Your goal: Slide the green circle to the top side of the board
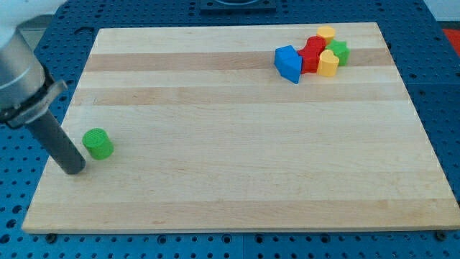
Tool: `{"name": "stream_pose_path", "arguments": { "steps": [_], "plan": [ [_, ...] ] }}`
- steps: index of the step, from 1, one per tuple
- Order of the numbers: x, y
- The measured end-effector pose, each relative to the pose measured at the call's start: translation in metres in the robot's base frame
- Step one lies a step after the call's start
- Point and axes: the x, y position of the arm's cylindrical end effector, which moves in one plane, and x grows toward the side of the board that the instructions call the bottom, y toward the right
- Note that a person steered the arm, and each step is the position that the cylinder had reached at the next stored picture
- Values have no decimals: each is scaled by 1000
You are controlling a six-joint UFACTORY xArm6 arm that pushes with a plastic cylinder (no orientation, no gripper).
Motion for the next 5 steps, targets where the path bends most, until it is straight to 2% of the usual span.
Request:
{"name": "stream_pose_path", "arguments": {
  "steps": [1, 3, 5],
  "plan": [
    [-29, 10],
    [-43, 89],
    [-82, 142]
  ]
}}
